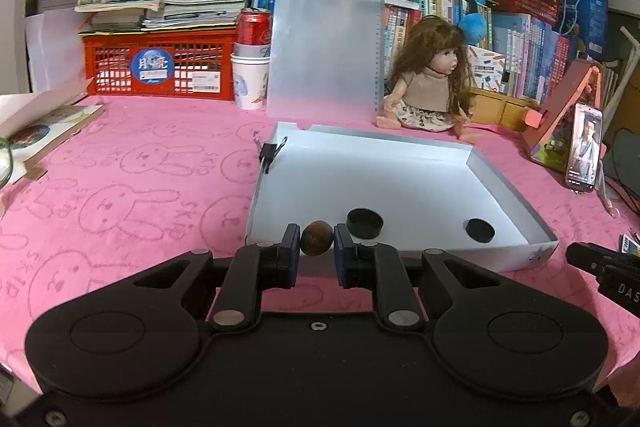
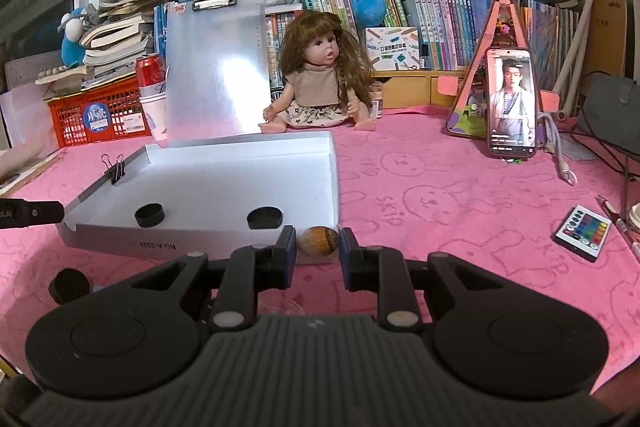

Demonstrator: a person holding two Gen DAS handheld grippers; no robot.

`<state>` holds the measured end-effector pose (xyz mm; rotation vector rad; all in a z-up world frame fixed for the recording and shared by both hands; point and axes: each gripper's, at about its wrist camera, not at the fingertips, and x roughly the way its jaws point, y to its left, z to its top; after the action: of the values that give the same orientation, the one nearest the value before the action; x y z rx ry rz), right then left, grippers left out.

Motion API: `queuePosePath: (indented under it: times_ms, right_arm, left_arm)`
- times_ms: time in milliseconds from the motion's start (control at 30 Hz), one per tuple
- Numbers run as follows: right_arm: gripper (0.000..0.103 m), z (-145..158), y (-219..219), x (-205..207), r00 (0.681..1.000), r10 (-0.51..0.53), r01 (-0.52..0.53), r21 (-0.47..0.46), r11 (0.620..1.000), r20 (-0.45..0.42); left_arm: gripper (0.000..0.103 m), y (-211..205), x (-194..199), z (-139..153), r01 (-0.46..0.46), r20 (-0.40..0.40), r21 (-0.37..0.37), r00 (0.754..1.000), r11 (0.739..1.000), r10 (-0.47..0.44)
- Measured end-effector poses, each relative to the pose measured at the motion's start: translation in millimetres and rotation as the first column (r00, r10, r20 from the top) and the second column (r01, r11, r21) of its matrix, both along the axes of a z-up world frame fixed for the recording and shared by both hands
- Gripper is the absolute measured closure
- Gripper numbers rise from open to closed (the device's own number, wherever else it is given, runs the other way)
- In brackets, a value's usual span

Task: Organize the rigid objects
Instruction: 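Carry the chestnuts into the white tray and open both tools beside the discs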

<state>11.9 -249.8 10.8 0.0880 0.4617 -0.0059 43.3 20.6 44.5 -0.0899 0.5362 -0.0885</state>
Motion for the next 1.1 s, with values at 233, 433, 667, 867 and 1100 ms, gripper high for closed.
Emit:
queuePosePath:
  times_ms: [233,433,667,867,1100]
  right_arm:
    - [0.076,9.7,1.9,17.3,1.0,0.029,-0.029,0.023,0.999,-0.01]
    - [0.076,13.5,1.5,33.4,0.998,0.043,-0.04,0.064,0.997,-0.035]
    - [0.076,13.0,-2.5,53.9,0.995,0.049,-0.04,0.107,0.994,-0.086]
    - [0.076,9.1,-8.8,73.1,0.989,0.056,-0.034,0.158,0.987,-0.139]
    - [0.076,0.7,-7.7,89.6,0.982,0.063,-0.032,0.17,0.985,-0.179]
  left_arm:
    - [0.086,-3.0,19.5,8.3,0.026,-0.021,-0.018,0.999,0.999,-0.027]
    - [0.086,-8.8,34.1,12.2,0.038,-0.021,0.002,0.999,0.999,-0.038]
    - [0.086,-10.1,60.5,9.7,0.041,-0.067,0.002,0.997,0.999,-0.04]
    - [0.086,-9.5,78.8,2.1,0.034,-0.109,-0.01,0.993,0.999,-0.035]
    - [0.086,-11.9,95.0,-8.5,0.025,-0.134,0.009,0.991,1.0,-0.023]
